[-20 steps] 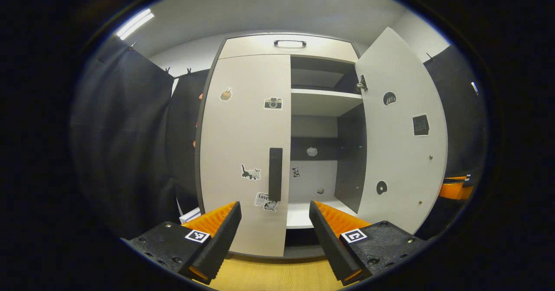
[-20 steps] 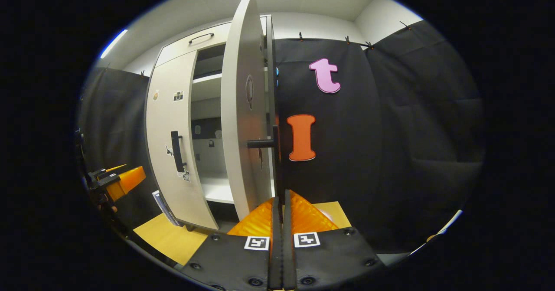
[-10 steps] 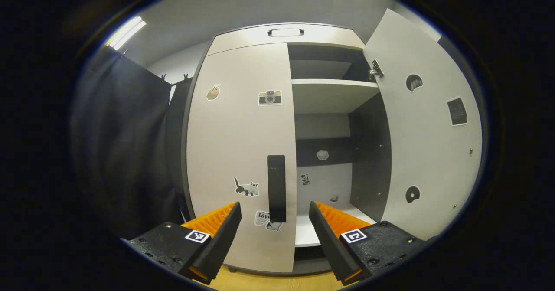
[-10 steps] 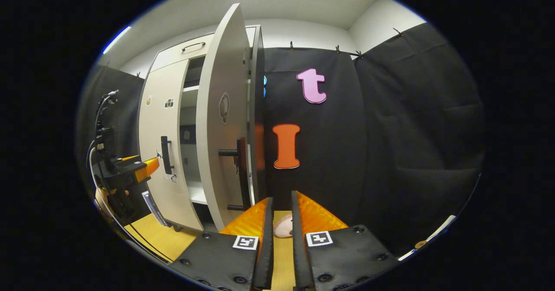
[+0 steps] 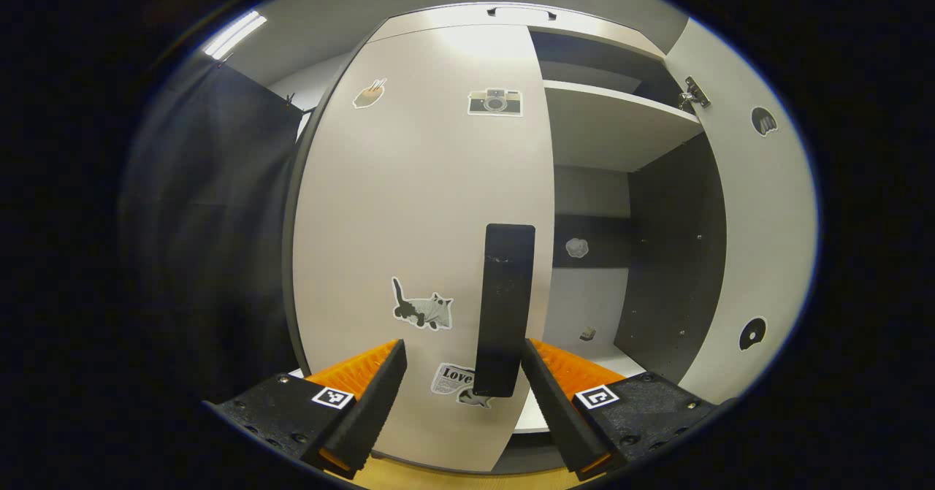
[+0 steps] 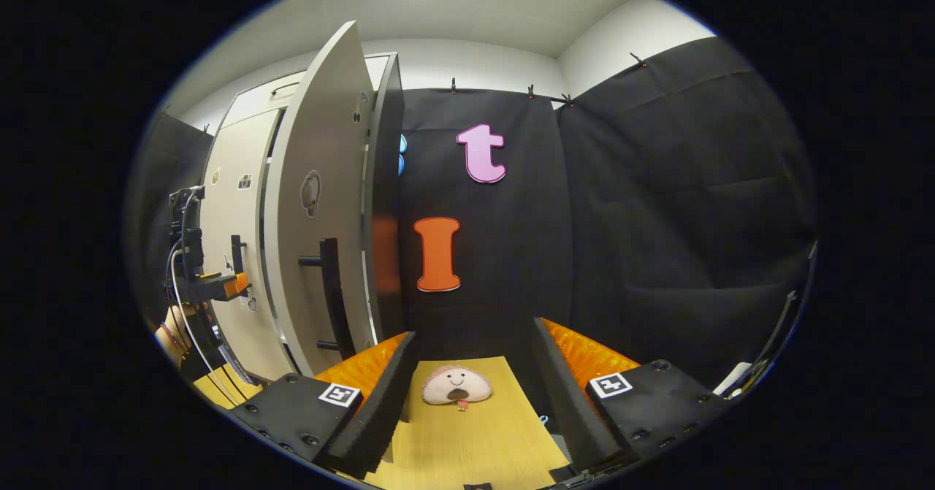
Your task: Open the right door of the double-door shoe cabinet with the right hand, and open the left door with the left hand.
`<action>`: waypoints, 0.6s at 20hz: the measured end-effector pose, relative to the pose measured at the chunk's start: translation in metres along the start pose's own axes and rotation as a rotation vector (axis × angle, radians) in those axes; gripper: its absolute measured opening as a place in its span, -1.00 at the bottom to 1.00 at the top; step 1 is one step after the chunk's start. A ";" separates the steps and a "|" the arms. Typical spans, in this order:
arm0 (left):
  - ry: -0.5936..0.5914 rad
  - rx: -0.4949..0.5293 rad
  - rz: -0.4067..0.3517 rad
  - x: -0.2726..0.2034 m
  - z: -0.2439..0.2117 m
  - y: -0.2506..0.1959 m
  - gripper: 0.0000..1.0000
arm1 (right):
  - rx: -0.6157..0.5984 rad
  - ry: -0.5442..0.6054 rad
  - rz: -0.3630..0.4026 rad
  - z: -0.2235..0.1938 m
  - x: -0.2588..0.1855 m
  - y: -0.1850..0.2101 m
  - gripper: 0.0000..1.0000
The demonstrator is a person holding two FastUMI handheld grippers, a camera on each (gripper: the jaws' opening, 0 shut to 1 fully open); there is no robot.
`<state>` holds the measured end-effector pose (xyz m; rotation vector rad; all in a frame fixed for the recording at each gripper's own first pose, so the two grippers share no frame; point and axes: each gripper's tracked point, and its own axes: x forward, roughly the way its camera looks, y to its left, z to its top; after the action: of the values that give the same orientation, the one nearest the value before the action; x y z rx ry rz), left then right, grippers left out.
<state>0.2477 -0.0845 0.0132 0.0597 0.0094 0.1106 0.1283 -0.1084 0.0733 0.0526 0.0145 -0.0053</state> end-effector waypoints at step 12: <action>0.028 0.057 -0.094 0.019 -0.008 -0.024 -0.34 | -0.005 0.017 0.000 -0.007 0.003 0.025 0.97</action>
<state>0.2690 -0.1062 0.0040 0.1143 0.0431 0.0173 0.1318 -0.0834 0.0675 0.0474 0.0320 -0.0048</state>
